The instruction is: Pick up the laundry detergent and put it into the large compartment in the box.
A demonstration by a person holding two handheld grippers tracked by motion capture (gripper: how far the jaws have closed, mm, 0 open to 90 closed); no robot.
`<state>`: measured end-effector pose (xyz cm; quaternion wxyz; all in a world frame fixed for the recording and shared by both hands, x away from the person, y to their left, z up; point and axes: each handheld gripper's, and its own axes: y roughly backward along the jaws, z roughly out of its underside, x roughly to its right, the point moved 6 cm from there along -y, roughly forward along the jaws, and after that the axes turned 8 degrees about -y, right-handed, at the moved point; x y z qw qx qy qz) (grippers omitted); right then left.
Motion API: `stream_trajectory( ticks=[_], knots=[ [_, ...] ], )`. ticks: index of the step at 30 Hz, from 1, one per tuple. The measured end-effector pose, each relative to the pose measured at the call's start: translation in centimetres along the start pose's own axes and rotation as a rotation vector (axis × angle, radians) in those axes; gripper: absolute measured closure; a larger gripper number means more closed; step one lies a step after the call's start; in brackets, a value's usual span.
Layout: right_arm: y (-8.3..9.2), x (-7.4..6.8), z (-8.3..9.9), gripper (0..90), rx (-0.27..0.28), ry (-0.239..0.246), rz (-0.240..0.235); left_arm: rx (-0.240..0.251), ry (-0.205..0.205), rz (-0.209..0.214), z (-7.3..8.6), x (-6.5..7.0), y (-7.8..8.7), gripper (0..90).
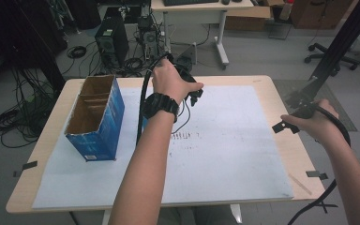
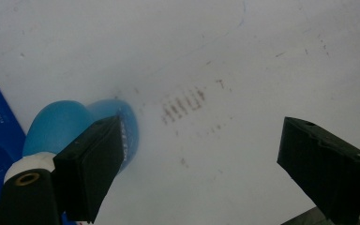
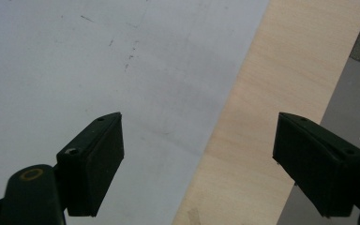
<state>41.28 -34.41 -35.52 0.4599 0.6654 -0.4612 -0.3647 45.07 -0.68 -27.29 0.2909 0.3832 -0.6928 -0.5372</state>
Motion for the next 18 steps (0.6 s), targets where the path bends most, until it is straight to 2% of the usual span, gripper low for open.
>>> stream_trajectory(
  ticks=[10,18],
  knots=[
    [-0.07,0.02,-0.14,16.7,-0.004,-0.003,-0.001,-0.011,0.000,0.000,0.06,-0.40,-0.14,14.9],
    [-0.16,-0.01,-0.06,16.7,-0.008,-0.001,-0.003,0.003,0.008,0.003,-0.01,-0.40,0.09,14.9]
  ],
)
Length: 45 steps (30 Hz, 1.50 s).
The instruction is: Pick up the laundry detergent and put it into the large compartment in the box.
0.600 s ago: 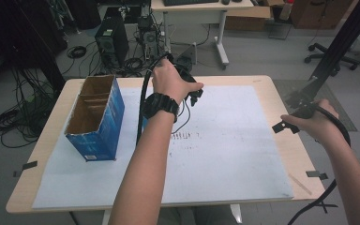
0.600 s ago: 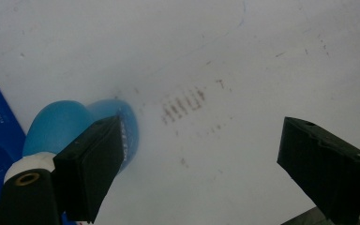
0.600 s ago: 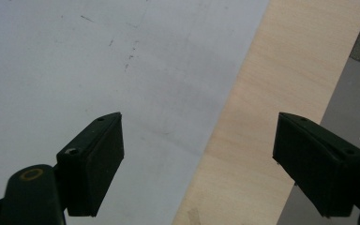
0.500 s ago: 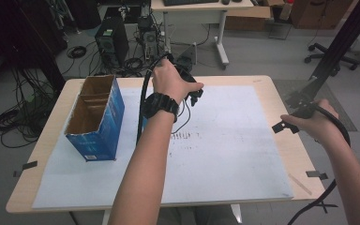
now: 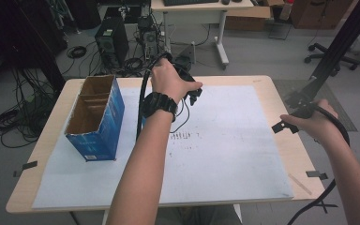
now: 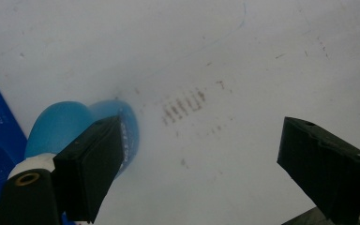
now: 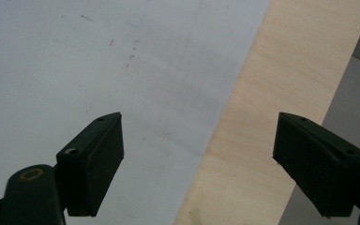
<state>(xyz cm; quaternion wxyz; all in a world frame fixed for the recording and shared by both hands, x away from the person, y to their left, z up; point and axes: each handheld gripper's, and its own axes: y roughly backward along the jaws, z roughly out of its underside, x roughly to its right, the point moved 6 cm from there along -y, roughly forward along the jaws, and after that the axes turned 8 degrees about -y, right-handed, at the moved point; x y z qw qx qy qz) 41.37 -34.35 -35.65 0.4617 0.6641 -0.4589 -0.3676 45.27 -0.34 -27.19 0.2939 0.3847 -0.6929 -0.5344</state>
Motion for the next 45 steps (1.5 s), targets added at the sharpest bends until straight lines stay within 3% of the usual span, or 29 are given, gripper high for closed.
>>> stream_trajectory(
  ticks=[21,45],
  knots=[
    [0.0,0.0,0.1,16.5,-0.001,0.003,-0.003,0.035,0.059,-0.032,0.2,-1.1,1.2,11.0],
    [-0.6,0.2,-0.1,16.4,-0.015,-0.003,0.001,0.013,0.125,-0.098,1.2,-4.7,1.3,11.3]
  ],
)
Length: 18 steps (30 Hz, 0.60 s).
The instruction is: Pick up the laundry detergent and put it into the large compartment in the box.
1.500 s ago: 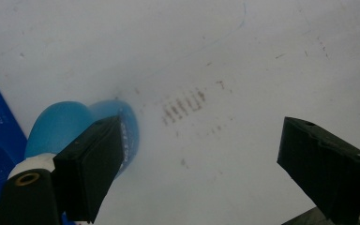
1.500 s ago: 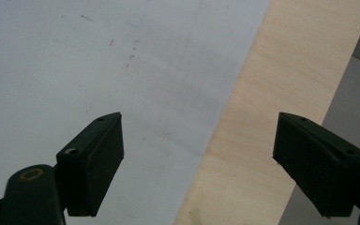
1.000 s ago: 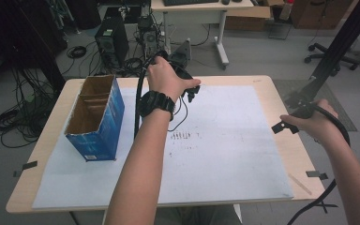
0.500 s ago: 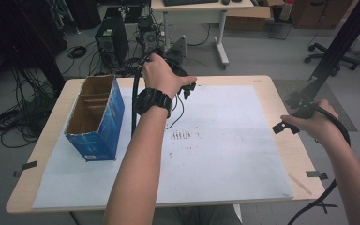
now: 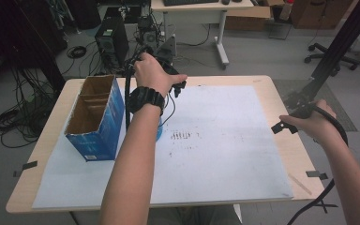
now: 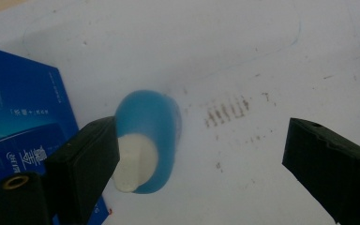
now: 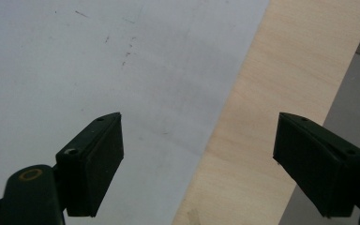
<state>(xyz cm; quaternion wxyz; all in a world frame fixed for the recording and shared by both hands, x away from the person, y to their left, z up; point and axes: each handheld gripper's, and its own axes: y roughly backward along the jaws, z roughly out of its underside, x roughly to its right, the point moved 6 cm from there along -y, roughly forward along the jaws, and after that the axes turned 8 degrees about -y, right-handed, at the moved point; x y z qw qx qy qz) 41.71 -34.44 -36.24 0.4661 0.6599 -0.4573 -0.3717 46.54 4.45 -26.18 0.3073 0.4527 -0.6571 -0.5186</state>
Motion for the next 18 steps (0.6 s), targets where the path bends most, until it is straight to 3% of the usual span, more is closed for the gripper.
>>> stream_trajectory(
  ticks=[18],
  knots=[
    [-0.3,0.0,-0.1,16.5,-0.007,-0.001,0.003,-0.024,0.041,-0.027,0.7,-1.9,-0.5,11.8]
  ],
)
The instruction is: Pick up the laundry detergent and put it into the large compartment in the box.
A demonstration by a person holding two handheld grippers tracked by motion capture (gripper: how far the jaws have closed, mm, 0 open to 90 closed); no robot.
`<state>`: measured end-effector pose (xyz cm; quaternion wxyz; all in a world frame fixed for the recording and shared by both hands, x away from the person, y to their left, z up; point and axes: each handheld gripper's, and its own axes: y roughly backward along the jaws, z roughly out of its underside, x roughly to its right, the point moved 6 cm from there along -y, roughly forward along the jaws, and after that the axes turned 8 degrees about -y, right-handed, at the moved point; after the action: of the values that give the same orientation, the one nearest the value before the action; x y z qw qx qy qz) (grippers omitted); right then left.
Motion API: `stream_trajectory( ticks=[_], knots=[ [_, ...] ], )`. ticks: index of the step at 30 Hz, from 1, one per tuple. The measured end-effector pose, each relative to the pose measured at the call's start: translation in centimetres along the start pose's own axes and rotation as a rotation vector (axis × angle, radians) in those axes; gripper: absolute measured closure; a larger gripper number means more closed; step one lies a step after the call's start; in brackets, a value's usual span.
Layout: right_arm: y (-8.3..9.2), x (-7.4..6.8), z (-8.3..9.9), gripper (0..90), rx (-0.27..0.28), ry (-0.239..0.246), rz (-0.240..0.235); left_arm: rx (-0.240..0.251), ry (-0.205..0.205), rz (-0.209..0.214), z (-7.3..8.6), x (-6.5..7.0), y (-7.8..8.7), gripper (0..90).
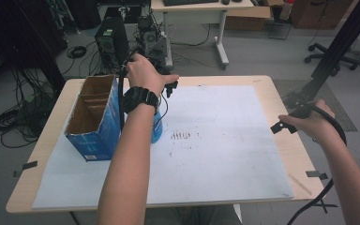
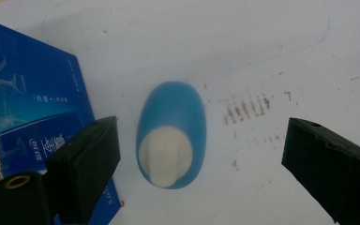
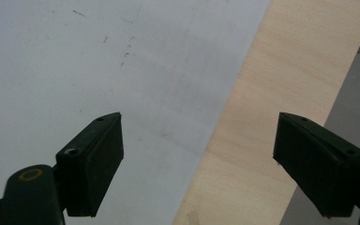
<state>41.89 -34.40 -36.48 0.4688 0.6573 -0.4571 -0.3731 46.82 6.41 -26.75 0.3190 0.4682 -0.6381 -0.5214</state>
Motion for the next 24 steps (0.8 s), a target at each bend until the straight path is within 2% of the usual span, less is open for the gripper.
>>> stream_trajectory(
  ticks=[24],
  knots=[
    [-0.4,-0.1,-0.1,16.5,-0.009,0.005,0.006,-0.029,0.016,-0.008,0.6,-1.0,-1.2,11.8]
  ],
)
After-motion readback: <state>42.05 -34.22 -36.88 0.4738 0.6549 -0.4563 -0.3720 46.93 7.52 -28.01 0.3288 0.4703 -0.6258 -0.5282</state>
